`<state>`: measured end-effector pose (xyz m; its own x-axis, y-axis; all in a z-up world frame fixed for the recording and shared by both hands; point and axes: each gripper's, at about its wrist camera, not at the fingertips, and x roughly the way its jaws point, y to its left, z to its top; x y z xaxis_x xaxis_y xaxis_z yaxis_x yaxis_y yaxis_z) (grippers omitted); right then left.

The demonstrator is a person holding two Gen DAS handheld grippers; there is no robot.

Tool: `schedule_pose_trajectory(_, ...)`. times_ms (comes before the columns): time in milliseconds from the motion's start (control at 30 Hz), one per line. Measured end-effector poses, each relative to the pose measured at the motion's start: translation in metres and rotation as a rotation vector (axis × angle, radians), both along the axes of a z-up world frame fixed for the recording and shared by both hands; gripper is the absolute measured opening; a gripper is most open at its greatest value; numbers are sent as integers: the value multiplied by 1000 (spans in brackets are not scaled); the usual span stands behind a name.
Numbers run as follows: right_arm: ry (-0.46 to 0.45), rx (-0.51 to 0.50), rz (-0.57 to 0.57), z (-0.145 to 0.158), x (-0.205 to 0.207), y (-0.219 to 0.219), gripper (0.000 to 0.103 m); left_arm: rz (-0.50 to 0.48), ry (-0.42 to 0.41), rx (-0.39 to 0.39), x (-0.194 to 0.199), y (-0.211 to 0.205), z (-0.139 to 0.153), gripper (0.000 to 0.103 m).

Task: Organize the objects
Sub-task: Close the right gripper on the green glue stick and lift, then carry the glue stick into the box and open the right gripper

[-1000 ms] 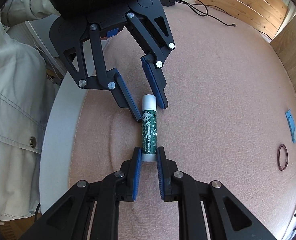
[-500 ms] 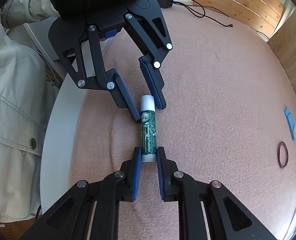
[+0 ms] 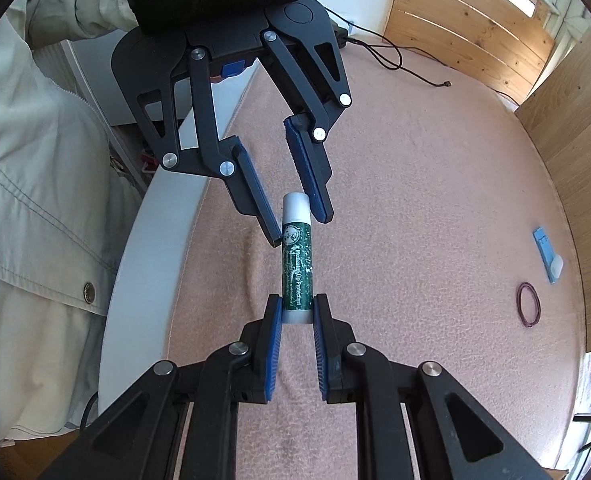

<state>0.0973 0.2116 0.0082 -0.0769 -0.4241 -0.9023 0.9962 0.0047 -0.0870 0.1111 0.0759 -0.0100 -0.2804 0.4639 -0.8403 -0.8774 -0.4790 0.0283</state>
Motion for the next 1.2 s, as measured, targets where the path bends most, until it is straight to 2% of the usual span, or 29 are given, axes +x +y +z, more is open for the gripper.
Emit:
schedule_pose_trajectory(133, 26, -47, 35, 9, -8, 17, 14, 11, 20, -47, 0, 33, 18, 26)
schedule_pose_trajectory(333, 62, -81, 41, 26, -22, 51, 14, 22, 48, -65, -5, 83, 43, 25)
schedule_pose_trajectory(533, 92, -102, -32, 40, -28, 102, 14, -46, 81, -61, -23, 137, 59, 25)
schedule_pose_trajectory(867, 147, -69, -130, 56, -28, 198, 14, -146, 122, -55, -39, 238, 71, 25)
schedule_pose_trajectory(1200, 177, -75, -247, 65, -53, 287, 14, -224, 143, -57, -78, 338, 73, 25)
